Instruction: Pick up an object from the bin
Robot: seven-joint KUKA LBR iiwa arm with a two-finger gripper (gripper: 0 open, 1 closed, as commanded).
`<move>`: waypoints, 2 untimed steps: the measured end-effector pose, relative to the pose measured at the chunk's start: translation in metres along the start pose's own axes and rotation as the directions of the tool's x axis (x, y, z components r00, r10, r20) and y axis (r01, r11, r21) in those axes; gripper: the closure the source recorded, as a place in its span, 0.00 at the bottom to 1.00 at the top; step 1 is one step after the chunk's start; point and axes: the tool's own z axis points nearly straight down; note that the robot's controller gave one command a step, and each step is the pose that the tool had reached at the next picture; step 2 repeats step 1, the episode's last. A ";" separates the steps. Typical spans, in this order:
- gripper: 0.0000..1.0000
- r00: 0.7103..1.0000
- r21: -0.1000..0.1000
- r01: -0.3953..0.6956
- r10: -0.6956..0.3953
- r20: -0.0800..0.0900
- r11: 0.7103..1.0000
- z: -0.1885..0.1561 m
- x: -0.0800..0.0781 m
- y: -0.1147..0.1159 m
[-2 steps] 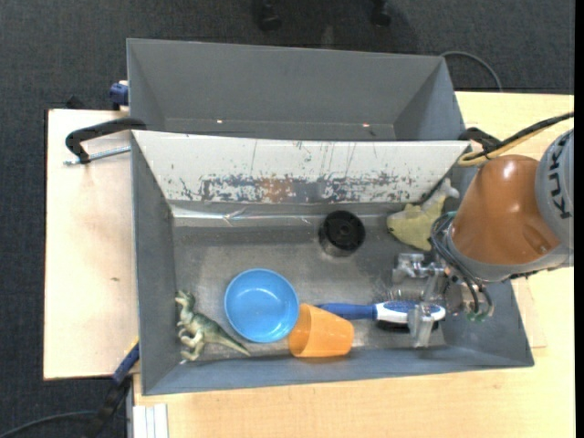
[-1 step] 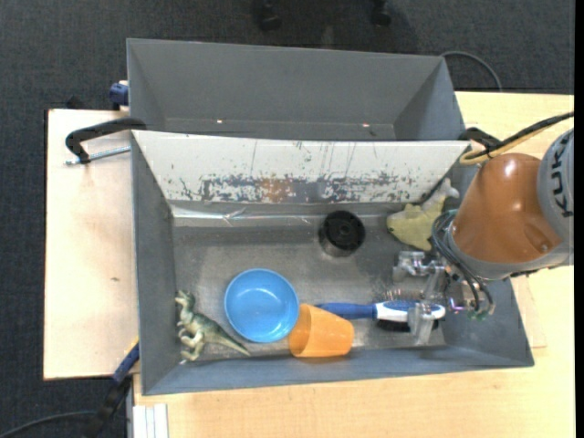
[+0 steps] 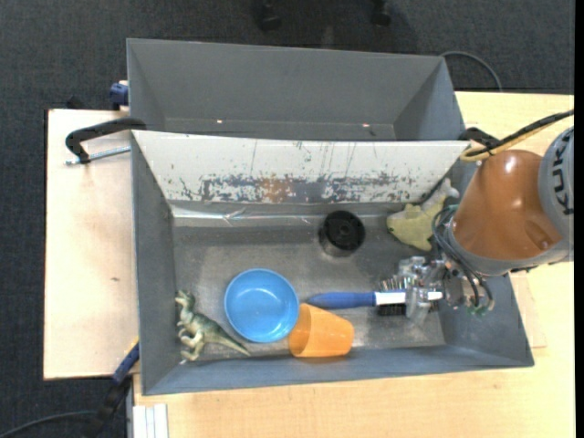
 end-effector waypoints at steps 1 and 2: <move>1.00 1.000 0.000 0.000 0.000 -0.002 1.000 -0.098 -0.004 0.000; 1.00 1.000 0.000 0.000 0.000 -0.002 1.000 -0.098 -0.004 0.000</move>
Offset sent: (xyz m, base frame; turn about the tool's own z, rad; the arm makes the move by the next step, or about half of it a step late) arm 0.0000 -0.0001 0.0934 0.0000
